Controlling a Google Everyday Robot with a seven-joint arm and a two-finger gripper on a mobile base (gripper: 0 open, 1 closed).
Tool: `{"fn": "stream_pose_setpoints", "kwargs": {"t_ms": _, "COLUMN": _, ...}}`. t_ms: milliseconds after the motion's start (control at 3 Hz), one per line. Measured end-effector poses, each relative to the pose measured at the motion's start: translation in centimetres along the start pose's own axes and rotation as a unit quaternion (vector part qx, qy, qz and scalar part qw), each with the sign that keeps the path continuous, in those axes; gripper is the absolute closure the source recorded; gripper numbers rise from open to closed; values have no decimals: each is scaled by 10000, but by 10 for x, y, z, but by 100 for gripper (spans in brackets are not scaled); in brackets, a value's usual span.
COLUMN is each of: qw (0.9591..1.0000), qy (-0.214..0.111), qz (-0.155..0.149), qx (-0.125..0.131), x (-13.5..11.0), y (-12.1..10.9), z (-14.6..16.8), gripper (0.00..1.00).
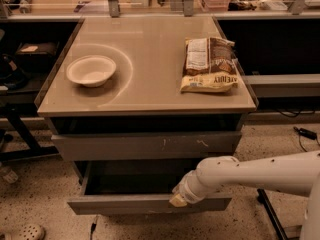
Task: Open middle drawer
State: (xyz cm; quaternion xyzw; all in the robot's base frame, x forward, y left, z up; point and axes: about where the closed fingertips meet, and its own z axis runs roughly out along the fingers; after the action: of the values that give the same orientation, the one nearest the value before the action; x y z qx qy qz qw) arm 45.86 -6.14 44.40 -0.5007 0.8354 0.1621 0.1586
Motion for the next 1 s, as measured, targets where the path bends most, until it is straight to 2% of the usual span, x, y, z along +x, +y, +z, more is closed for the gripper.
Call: {"fn": "stream_pose_setpoints", "kwargs": {"t_ms": 1000, "qw": 9999, "qy": 52, "qz": 50, "qx": -73, "x": 4, "y": 2, "z": -1, "gripper": 100}}
